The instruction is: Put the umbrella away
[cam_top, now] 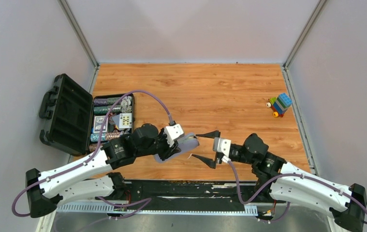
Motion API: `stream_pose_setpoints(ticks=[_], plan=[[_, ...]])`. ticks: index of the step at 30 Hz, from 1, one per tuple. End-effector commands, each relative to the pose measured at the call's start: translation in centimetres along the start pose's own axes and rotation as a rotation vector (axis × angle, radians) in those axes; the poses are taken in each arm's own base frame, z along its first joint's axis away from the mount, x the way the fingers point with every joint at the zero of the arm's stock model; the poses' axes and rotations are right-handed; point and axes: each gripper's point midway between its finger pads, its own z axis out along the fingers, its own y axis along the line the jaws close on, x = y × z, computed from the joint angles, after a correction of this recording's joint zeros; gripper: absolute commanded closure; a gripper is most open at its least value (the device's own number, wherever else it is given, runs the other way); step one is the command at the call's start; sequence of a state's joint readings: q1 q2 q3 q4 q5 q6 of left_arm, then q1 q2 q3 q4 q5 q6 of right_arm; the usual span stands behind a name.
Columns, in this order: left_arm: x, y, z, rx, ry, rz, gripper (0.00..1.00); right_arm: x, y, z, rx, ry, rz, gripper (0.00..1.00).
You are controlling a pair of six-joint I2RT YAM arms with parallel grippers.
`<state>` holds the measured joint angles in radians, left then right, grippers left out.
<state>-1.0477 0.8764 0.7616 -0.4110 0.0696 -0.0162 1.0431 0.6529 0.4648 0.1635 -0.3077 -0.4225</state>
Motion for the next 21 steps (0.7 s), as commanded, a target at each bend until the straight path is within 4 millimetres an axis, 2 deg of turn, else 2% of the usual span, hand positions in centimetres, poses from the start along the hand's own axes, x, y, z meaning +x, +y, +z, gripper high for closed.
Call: stream_pose_setpoints(ticks=[1,3,7,11,15,21], plan=[[-3.2,-0.5,-1.1,0.013,-0.103,-0.055,1.0,-2.1,0.2,0.5,-0.06,-0.055,-0.107,0.32],[-3.0,-0.6,-1.0,0.021,-0.079,-0.059,1.0,-2.2,-0.5,1.0,-0.031,-0.053,-0.125,0.37],[-2.6,-0.9,-0.6,0.038,-0.054,-0.068,1.0,-3.1,-0.8,2.3,-0.026,-0.1,-0.178,0.37],[-2.8,-1.1,-0.5,0.051,-0.045,-0.07,1.0,-1.8,-0.7,3.7,-0.053,-0.038,-0.194,0.39],[-2.8,-1.2,-0.8,0.054,-0.049,-0.06,1.0,0.0,-0.5,4.3,-0.047,0.015,-0.157,0.45],[-3.0,-1.4,-1.1,0.067,-0.066,-0.051,1.0,2.4,-0.1,5.3,-0.061,0.087,-0.116,0.44]])
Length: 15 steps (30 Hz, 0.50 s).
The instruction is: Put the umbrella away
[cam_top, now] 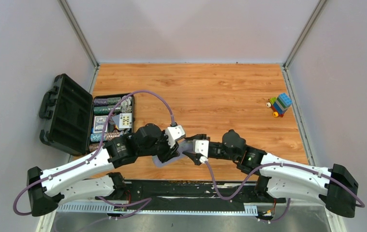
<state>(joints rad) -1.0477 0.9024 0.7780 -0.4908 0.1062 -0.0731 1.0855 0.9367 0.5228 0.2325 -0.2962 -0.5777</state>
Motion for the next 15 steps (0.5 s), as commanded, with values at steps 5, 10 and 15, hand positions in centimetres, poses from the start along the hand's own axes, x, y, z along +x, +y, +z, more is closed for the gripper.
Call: stream_pose_setpoints(ticks=[5,10,15], plan=[[-4.5,-1.0,-1.3,0.048,-0.151,0.03,1.0,-1.5,-1.3,1.3,0.03,-0.036,0.024,0.58],[-3.9,-1.1,-1.2,0.055,-0.127,0.046,1.0,-2.3,-1.1,1.3,0.021,-0.076,0.031,0.62],[-3.7,-1.0,-1.1,0.057,-0.129,0.063,1.0,-2.4,-1.4,1.6,0.04,-0.072,0.111,0.57]])
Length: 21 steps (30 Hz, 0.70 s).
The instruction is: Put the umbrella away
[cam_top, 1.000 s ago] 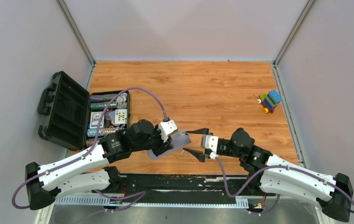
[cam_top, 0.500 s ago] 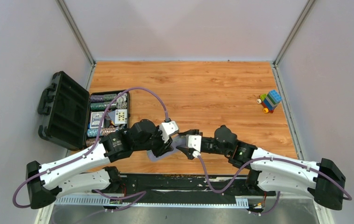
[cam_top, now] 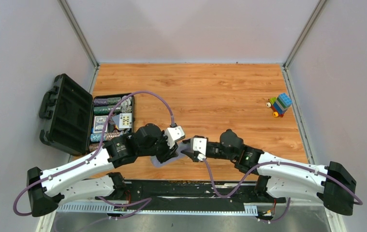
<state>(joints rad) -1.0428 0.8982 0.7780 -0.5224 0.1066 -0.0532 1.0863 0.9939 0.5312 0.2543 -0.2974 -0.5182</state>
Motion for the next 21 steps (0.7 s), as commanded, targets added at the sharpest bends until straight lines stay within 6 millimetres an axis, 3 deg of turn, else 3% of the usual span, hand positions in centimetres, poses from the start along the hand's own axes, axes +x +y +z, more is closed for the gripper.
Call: stream_pose_setpoints(ticks=[1,4,7,10,12,15,18,21], plan=[[-4.3,-1.1,-1.0,0.059,-0.156,0.061,1.0,-3.4,-1.7,0.8,0.051,-0.088,0.069,0.56],[-3.8,-1.0,-1.2,0.064,-0.154,0.14,1.0,-3.6,-2.3,0.9,0.063,-0.058,0.215,0.55],[-3.7,-0.9,-2.1,0.068,-0.217,0.284,1.0,-4.1,-2.8,0.1,0.042,-0.013,0.418,0.43],[-4.2,-0.9,-3.5,0.061,-0.289,0.417,1.0,-5.3,-1.0,-1.2,-0.103,-0.024,0.515,0.31],[-3.8,-0.9,-3.9,0.075,-0.25,0.487,1.0,-5.9,-0.1,-1.9,-0.174,-0.042,0.552,0.29],[-2.1,-1.3,-4.1,0.165,-0.057,0.591,1.0,-6.8,0.5,-3.2,-0.276,-0.08,0.623,0.29],[-1.8,-1.6,-5.2,0.237,0.069,0.63,1.0,-7.1,-0.2,-4.1,-0.269,-0.095,0.611,0.31],[-3.2,-1.7,-6.0,0.255,0.117,0.589,1.0,-5.2,-0.9,-5.2,-0.16,-0.075,0.437,0.31]])
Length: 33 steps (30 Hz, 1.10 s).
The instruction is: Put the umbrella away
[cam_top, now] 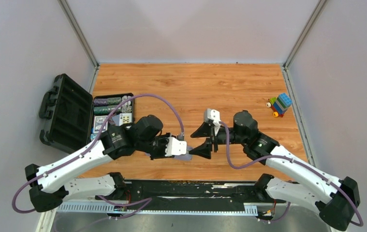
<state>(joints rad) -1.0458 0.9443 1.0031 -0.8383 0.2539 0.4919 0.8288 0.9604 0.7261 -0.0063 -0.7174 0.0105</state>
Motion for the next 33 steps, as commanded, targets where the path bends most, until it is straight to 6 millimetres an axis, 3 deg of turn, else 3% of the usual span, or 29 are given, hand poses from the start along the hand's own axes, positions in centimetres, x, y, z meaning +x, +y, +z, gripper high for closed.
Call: stream_pose_setpoints(ticks=[1,3,5,8,10,15,19,21,24,25,26,28,31,33], plan=[[-2.6,-0.2,-2.6,0.103,-0.009,0.041,1.0,-0.7,0.3,-2.2,0.04,-0.064,-0.241,0.3],[-3.9,-0.4,-2.6,0.152,-0.068,-0.053,1.0,-2.5,-0.3,-3.3,0.126,-0.199,-0.408,0.23],[-4.2,-0.4,-2.6,0.147,-0.095,-0.076,1.0,-3.3,0.6,-4.0,0.118,-0.268,-0.467,0.16],[-3.9,0.0,-2.2,0.107,-0.108,-0.099,1.0,-3.5,2.3,-3.3,-0.01,-0.215,-0.416,0.11],[-3.7,-0.2,-1.8,0.123,-0.105,-0.109,1.0,-2.5,2.5,-2.3,-0.065,-0.165,-0.329,0.08],[-3.5,-0.3,-0.7,0.149,-0.09,-0.126,1.0,-0.8,2.7,0.2,-0.135,-0.118,-0.177,0.11],[-3.2,-0.1,-0.3,0.149,-0.072,-0.122,1.0,-0.1,3.4,1.4,-0.203,-0.062,-0.046,0.19],[-3.3,-0.1,-0.3,0.152,-0.08,-0.112,1.0,-0.1,3.2,1.7,-0.194,-0.069,0.015,0.28],[-3.3,0.0,-0.2,0.141,-0.089,-0.105,1.0,-0.6,2.8,2.3,-0.176,-0.074,0.109,0.81],[-3.1,0.2,-0.1,0.129,-0.084,-0.098,1.0,-0.8,2.9,2.5,-0.179,-0.08,0.158,0.92],[-2.7,0.8,-0.1,0.086,-0.068,-0.091,0.94,-1.2,3.0,2.6,-0.181,-0.093,0.202,0.99],[-1.6,3.5,-0.8,-0.09,-0.04,-0.062,0.62,-1.9,2.3,2.8,-0.129,-0.107,0.333,1.0],[-1.8,6.7,-3.6,-0.339,-0.095,0.03,0.45,-2.5,0.7,2.9,-0.038,-0.095,0.533,1.0],[-3.2,8.5,-6.2,-0.502,-0.192,0.091,0.28,-2.9,-1.4,2.4,0.031,-0.115,0.688,1.0]])
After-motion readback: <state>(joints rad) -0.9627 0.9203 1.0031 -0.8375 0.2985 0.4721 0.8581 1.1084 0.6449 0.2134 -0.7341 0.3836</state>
